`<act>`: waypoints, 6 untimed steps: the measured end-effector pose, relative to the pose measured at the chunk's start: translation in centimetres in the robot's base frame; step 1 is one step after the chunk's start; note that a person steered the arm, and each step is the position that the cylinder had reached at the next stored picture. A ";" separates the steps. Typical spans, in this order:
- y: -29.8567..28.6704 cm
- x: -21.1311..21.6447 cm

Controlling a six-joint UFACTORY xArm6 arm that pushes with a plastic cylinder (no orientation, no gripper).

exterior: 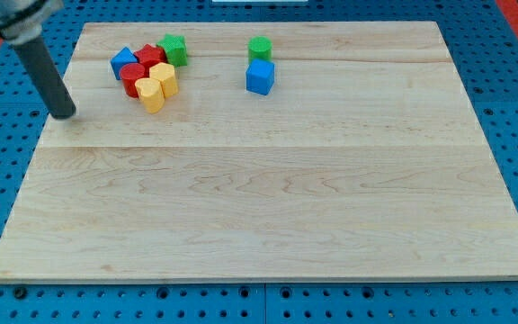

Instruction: Move blue triangle towards the left of the blue cube

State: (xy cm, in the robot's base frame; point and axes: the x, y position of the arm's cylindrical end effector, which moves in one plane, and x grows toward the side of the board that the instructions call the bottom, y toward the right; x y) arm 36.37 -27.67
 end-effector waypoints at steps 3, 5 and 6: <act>6.2 -7.0; 15.3 -6.3; 18.5 -4.4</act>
